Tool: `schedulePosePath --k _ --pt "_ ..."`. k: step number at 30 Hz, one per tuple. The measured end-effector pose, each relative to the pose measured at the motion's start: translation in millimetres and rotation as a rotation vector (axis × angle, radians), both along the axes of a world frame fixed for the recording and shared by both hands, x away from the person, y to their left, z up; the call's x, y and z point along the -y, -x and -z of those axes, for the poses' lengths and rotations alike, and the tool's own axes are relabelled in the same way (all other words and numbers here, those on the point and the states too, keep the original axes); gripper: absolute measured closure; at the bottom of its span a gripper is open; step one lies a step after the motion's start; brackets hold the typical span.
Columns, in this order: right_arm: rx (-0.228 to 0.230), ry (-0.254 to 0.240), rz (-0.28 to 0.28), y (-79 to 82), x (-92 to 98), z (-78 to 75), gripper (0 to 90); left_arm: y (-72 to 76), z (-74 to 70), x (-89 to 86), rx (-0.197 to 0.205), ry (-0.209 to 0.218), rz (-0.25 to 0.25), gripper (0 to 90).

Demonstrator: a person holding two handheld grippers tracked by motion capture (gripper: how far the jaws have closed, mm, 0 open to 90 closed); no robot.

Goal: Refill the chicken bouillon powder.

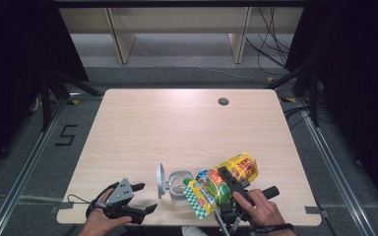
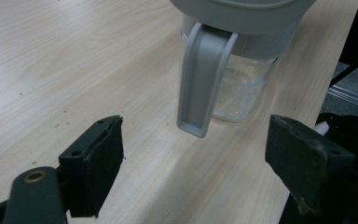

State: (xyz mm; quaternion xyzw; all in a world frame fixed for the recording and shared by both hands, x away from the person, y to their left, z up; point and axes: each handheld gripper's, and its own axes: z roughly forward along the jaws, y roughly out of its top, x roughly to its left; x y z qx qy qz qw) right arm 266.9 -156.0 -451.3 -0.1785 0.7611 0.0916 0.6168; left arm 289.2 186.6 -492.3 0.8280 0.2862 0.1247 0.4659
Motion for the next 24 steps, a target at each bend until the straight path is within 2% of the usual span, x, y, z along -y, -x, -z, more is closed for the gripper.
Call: schedulePosePath --k 2,3,4,5,6,7,8,10,12,13,14,16,18,19,20,21,22,23,24 --pt "0.009 -0.001 0.018 1.3 -0.2 1.5 55.2 -0.4 1.0 0.5 0.0 0.008 -0.002 18.8" --pt "0.039 0.008 -0.019 -0.6 -1.1 0.8 55.2 -0.4 0.2 -0.1 -0.007 -0.002 0.003 18.8" --pt "0.041 0.042 -0.013 0.4 -2.0 -1.1 55.2 -0.3 0.4 0.0 -0.005 0.001 0.003 18.8" --pt "0.043 0.054 -0.002 1.2 -2.3 -1.4 55.2 -0.4 1.1 0.5 0.0 0.008 -0.002 18.8" --pt "0.065 0.042 -0.025 0.1 -2.5 -0.1 55.2 -0.4 1.0 0.5 0.001 0.009 -0.002 18.8" --pt "0.039 0.02 0.008 1.4 -1.5 3.2 55.2 -0.3 1.1 0.6 0.001 0.011 -0.002 18.8" --pt "0.038 0.031 0.03 3.6 -1.3 2.5 55.2 -0.1 0.4 0.1 -0.001 0.004 -0.001 18.8" --pt "0.061 0.045 -0.014 2.1 -2.8 1.4 55.2 -0.5 -0.3 -0.3 0.009 -0.005 0.013 18.8" --pt "0.07 0.053 -0.016 2.0 -2.7 1.4 55.2 0.0 -0.1 0.5 0.0 0.003 0.007 18.8" --pt "0.092 0.096 -0.037 1.5 -3.4 -2.2 55.3 0.6 0.0 0.9 -0.006 0.007 0.002 18.8" --pt "0.108 0.105 -0.049 0.7 -3.6 -2.8 55.2 0.2 -0.3 0.4 -0.012 0.003 0.012 18.8" --pt "0.089 0.084 0.001 3.9 -2.4 1.0 55.3 0.3 0.0 0.4 -0.003 0.004 0.005 18.8" --pt "0.112 0.107 -0.018 4.0 -4.6 -0.2 55.2 -0.5 1.1 0.6 -0.001 0.011 -0.001 18.8" --pt "0.111 0.095 -0.001 5.4 -4.1 2.1 55.3 -0.4 1.0 0.6 -0.003 0.009 -0.003 18.8" --pt "0.131 0.133 -0.015 5.5 -6.1 0.0 55.4 -0.3 0.6 0.1 -0.006 0.006 0.006 18.8" --pt "0.148 0.145 -0.014 6.8 -7.4 -0.3 55.5 -0.6 0.4 0.0 -0.011 0.002 0.011 18.8" --pt "0.137 0.127 0.008 8.6 -6.7 2.0 55.5 -0.5 0.9 0.7 -0.01 0.008 0.006 18.8" --pt "0.135 0.154 -0.001 8.6 -8.1 0.6 55.5 -0.5 1.1 1.2 -0.01 0.013 0.003 18.8" --pt "0.154 0.163 -0.014 8.8 -9.7 -0.1 55.9 -0.4 1.0 1.3 -0.009 0.012 0.003 18.8"
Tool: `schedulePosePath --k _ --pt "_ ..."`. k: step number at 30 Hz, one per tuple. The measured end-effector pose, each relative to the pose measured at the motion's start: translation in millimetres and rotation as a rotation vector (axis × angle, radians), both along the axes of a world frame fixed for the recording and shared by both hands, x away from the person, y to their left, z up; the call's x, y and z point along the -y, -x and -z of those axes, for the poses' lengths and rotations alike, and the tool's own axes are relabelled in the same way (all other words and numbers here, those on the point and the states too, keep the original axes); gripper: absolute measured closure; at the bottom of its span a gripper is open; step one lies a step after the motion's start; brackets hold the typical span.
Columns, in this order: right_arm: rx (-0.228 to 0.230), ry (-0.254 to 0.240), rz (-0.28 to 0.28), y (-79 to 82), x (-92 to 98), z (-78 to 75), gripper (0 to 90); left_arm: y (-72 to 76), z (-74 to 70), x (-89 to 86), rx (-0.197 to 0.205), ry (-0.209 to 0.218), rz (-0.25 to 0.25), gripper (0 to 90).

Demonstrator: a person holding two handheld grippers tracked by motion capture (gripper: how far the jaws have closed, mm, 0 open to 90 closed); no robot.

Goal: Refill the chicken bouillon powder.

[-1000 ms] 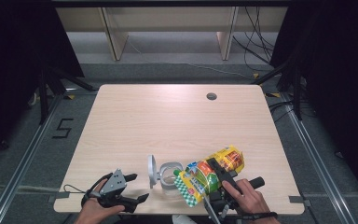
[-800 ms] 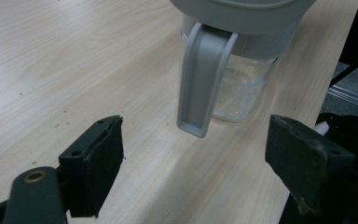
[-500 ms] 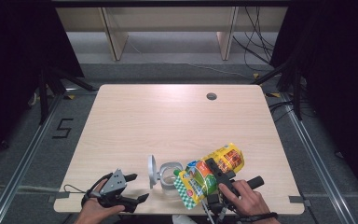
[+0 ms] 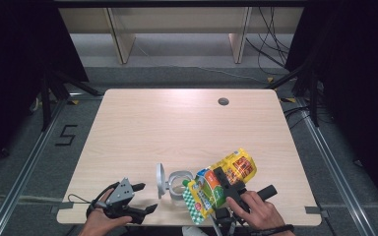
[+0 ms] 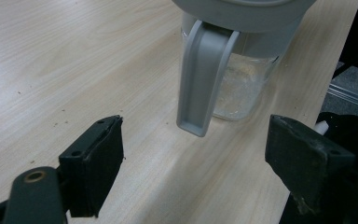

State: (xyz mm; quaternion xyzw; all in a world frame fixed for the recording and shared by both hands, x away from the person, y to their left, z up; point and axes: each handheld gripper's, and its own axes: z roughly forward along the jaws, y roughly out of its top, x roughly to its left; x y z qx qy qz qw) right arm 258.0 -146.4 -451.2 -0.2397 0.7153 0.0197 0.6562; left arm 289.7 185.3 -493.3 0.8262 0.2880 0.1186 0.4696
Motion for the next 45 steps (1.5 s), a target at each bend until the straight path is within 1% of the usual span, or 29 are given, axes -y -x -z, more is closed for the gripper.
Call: schedulePosePath --k 1,2,3,6,7,8,9,11,12,13,14,15,20,24,28,29,31,32,33,34,35,37,38,39,40,42,43,44,45 --pt "0.004 0.006 0.003 0.3 -0.2 0.7 56.6 0.1 -0.4 -0.7 0.002 -0.009 0.003 18.8" --pt "0.021 0.024 -0.017 -0.7 -1.3 -0.4 56.7 -0.1 -0.7 -1.3 0.003 -0.013 0.009 18.8" --pt "0.018 0.024 -0.005 -0.4 -0.8 -0.2 56.7 -1.2 -1.0 -2.0 0.015 -0.021 0.019 18.8" --pt "0.016 0.024 0.003 -0.1 -1.3 -0.2 56.8 -1.5 -0.7 -1.8 0.016 -0.011 0.015 18.8" --pt "0.016 0.032 0.001 0.1 -2.1 -1.0 56.9 -1.9 -1.1 -2.8 0.016 -0.023 0.02 18.8" --pt "0.045 0.092 -0.005 0.3 -4.0 -4.4 57.0 -1.8 -1.1 -2.6 0.017 -0.028 0.021 18.8" --pt "0.027 0.138 0.016 0.6 -4.9 -6.8 57.0 -1.3 -0.5 -1.4 0.014 -0.011 0.016 18.8" --pt "0.01 0.147 0.037 0.8 -4.2 -6.5 57.0 -1.4 -1.0 -1.8 0.016 -0.018 0.02 18.8" --pt "0.035 0.162 0.01 0.6 -5.7 -9.0 57.4 -1.4 -1.2 -2.0 0.021 -0.021 0.02 18.8" --pt "0.067 0.14 -0.009 0.5 -4.4 -8.7 57.6 -0.9 -0.3 -1.4 0.019 -0.006 0.005 18.8" --pt "0.053 0.12 0.005 0.7 -3.1 -7.2 57.6 -0.9 -0.3 -1.4 0.019 -0.006 0.005 18.8" --pt "0.053 0.12 0.005 0.7 -3.1 -7.2 57.6 0.3 -0.9 -1.5 0.003 -0.007 -0.007 18.8" --pt "0.075 0.193 0.0 1.1 -5.4 -9.1 57.7 0.3 -0.7 -1.3 0.005 -0.007 -0.007 18.8" --pt "0.081 0.206 -0.003 0.3 -6.9 -10.2 57.8 -0.1 0.2 -0.7 0.009 0.006 -0.004 18.8" --pt "0.084 0.224 -0.005 -0.3 -7.6 -11.1 57.8 0.2 -0.9 -1.8 0.004 -0.008 -0.007 18.8" --pt "0.083 0.233 0.001 -1.0 -8.8 -13.0 57.8 -0.8 -1.6 -3.3 0.009 -0.03 0.004 18.8" --pt "0.088 0.234 0.0 -1.3 -9.3 -13.8 57.8 -0.2 -1.5 -2.5 0.008 -0.016 0.0 18.8" --pt "0.081 0.242 0.0 -1.8 -10.3 -14.8 57.8 -0.4 -2.3 -3.4 0.009 -0.033 -0.001 18.8" --pt "0.079 0.254 -0.002 -2.3 -11.8 -15.8 57.8 -0.4 -2.3 -3.4 0.01 -0.032 -0.002 18.8" --pt "0.081 0.252 -0.01 -3.2 -12.6 -15.7 57.8 0.2 -1.9 -2.2 0.005 -0.007 0.002 18.8" --pt "0.081 0.277 -0.012 -3.7 -13.5 -16.7 57.8 0.3 -2.1 -2.5 0.005 -0.011 0.002 18.8" --pt "0.078 0.259 -0.018 -5.0 -14.0 -15.7 58.3 -0.3 -1.5 -2.7 0.004 -0.016 -0.002 18.8" --pt "0.077 0.282 -0.021 -5.1 -15.0 -17.1 58.4 0.1 -1.1 -2.2 0.003 -0.011 -0.006 18.8" --pt "0.084 0.258 -0.026 -5.1 -14.6 -16.2 58.5 -1.0 -0.9 -3.4 0.009 -0.032 0.005 18.8" --pt "0.075 0.267 -0.027 -5.5 -15.3 -17.4 58.5 -0.2 -0.4 -2.0 -0.004 -0.012 -0.003 18.8" --pt "0.078 0.279 -0.026 -5.6 -15.9 -18.6 58.5 -0.7 -0.6 -2.5 0.008 -0.021 0.0 18.8" --pt "0.082 0.308 -0.036 -5.6 -16.4 -21.6 58.9 -0.5 -0.6 -2.2 0.003 -0.015 -0.002 18.8" --pt "0.094 0.295 -0.032 -5.1 -15.5 -21.3 59.1 -0.5 -0.7 -2.7 0.002 -0.019 -0.004 18.8" --pt "0.098 0.303 -0.038 -5.2 -15.5 -22.0 59.2 -0.5 -0.7 -2.7 0.002 -0.019 -0.004 18.8"
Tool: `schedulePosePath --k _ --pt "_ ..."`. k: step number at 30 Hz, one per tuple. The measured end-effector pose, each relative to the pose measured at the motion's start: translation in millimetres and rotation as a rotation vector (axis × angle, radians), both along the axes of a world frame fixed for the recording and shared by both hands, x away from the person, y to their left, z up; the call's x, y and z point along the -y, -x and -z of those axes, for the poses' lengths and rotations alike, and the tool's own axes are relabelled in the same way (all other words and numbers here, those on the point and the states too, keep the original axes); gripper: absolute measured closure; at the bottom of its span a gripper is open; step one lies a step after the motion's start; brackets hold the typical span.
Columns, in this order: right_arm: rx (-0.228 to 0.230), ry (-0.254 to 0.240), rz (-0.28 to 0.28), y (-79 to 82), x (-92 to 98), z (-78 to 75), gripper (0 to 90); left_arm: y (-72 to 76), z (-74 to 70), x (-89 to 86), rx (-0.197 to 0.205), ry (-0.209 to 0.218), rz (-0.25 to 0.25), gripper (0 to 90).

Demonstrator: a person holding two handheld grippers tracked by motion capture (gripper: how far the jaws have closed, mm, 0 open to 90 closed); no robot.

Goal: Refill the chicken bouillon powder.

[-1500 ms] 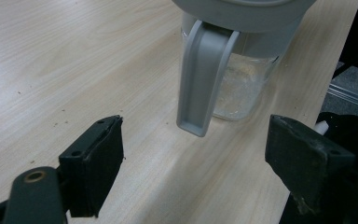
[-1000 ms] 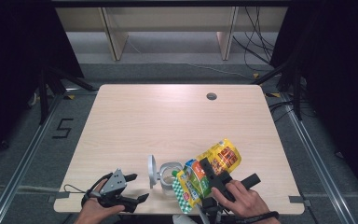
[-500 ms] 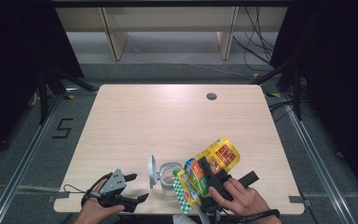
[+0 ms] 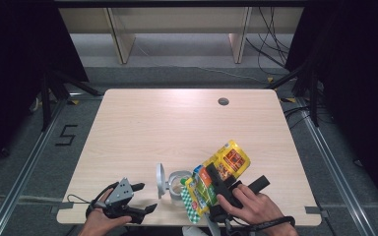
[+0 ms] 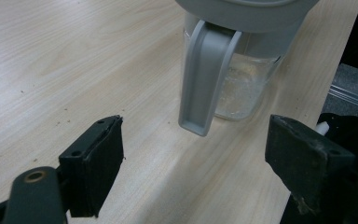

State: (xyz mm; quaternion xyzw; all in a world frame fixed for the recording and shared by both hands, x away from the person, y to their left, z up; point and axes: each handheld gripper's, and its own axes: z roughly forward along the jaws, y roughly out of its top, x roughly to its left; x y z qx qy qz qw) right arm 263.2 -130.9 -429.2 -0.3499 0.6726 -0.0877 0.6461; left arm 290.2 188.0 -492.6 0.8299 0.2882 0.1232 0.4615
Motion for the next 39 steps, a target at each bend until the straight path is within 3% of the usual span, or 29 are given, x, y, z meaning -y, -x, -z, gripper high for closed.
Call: schedulePosePath --k 4,5,7,9,10,12,13,18,20,27,29,33,34,36,39 --pt "-0.01 0.0 0.016 -0.5 0.9 -1.7 59.3 0.3 0.5 0.5 -0.003 0.008 -0.001 18.8" --pt "-0.017 0.031 0.003 -1.2 -0.4 -4.0 59.3 0.2 -0.3 0.0 0.003 -0.002 -0.001 18.8" --pt "-0.013 -0.017 0.008 0.4 1.4 -2.1 59.3 0.7 -0.5 0.4 0.0 0.007 -0.003 18.8" --pt "-0.011 -0.019 0.007 0.6 1.8 -1.9 59.3 0.8 -0.2 0.5 -0.002 0.014 -0.003 18.8" --pt "-0.004 0.003 0.005 0.7 2.8 -2.0 59.4 -0.3 -0.4 -0.9 0.003 -0.011 0.003 18.8" --pt "-0.02 0.012 0.012 -0.2 3.2 -1.7 59.4 -0.3 -0.4 -0.8 0.002 -0.01 0.005 18.8" --pt "-0.007 0.043 0.003 -0.6 1.0 -3.1 59.4 0.8 0.0 0.8 -0.001 0.013 -0.003 18.8" --pt "0.002 0.037 -0.005 -0.1 1.0 -2.3 59.5 0.7 -0.2 0.5 -0.003 0.014 -0.002 18.8" --pt "-0.025 0.06 0.002 -1.0 0.8 -1.0 59.5 0.6 -0.3 0.4 -0.005 0.016 0.0 18.8" --pt "0.005 0.048 0.002 0.5 1.2 -1.4 59.6 0.4 -1.3 -0.6 0.004 0.016 0.004 18.7" --pt "-0.015 0.058 0.001 -0.2 1.3 -1.6 59.6 -1.0 -1.9 -1.4 0.026 0.003 0.016 18.7" --pt "-0.005 0.045 -0.005 0.4 1.5 -1.9 59.6 0.2 -1.3 -0.6 0.005 0.014 0.004 18.6" --pt "0.015 0.077 -0.007 0.7 0.5 -4.3 59.7 0.1 -1.3 -0.5 0.004 0.015 0.003 18.5" --pt "0.033 0.074 -0.012 1.0 0.8 -4.0 59.6 0.0 -1.1 -0.5 0.005 0.015 0.004 18.5" --pt "0.01 0.082 -0.008 0.7 1.2 -4.2 59.7 0.1 -1.2 -0.6 0.005 0.015 0.002 18.5"
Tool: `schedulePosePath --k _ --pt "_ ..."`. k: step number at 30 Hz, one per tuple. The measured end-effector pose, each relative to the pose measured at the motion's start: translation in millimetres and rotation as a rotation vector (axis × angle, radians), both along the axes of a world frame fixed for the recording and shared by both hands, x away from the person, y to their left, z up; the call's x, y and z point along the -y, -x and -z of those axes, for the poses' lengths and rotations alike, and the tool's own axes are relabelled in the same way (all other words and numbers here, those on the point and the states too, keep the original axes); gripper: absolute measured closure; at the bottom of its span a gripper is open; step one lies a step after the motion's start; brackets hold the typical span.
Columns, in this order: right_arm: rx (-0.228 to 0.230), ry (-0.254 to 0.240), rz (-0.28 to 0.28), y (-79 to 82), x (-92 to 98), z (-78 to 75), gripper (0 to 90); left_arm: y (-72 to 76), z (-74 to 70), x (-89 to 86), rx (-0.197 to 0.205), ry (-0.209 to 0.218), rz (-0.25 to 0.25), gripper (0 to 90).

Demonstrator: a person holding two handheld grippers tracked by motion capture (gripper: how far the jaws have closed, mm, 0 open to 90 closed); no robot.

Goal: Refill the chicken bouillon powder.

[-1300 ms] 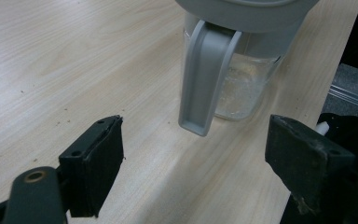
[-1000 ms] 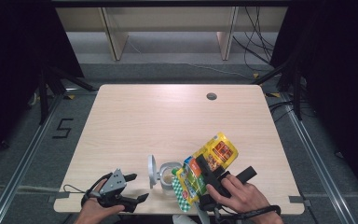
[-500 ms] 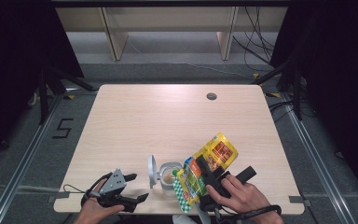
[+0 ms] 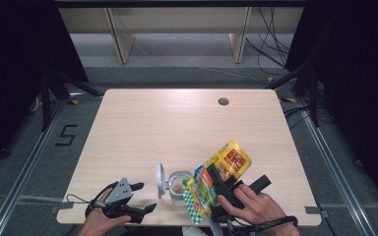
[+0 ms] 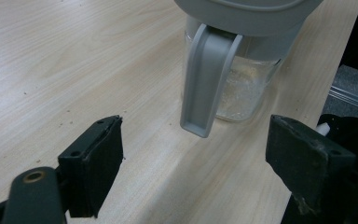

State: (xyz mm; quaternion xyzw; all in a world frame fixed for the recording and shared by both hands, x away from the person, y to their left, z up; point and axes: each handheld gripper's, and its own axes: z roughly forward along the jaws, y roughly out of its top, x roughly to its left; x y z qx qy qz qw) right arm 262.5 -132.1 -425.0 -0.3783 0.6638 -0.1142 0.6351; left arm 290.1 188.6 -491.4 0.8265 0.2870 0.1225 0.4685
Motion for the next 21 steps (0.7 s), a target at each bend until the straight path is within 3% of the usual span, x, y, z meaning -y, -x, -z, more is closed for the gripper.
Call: schedulePosePath --k 3,4,5,9,21 --pt "0.008 -0.015 -0.002 0.6 0.5 -0.8 59.7 0.2 0.0 0.1 0.004 0.002 -0.004 18.5" --pt "0.002 -0.042 0.003 1.1 2.2 1.3 59.7 0.2 -0.1 0.1 0.005 0.002 -0.005 18.4" --pt "-0.022 -0.016 0.002 -0.1 0.9 -0.1 59.8 -1.4 -0.6 -1.0 0.025 -0.012 0.014 18.5" --pt "0.023 -0.02 0.001 2.3 1.4 -3.0 59.9 -1.6 -0.4 -1.0 0.02 -0.013 0.017 18.5" --pt "0.01 -0.006 0.0 2.0 1.9 -2.4 60.4 -1.3 -0.5 -0.8 0.022 -0.009 0.012 18.4"
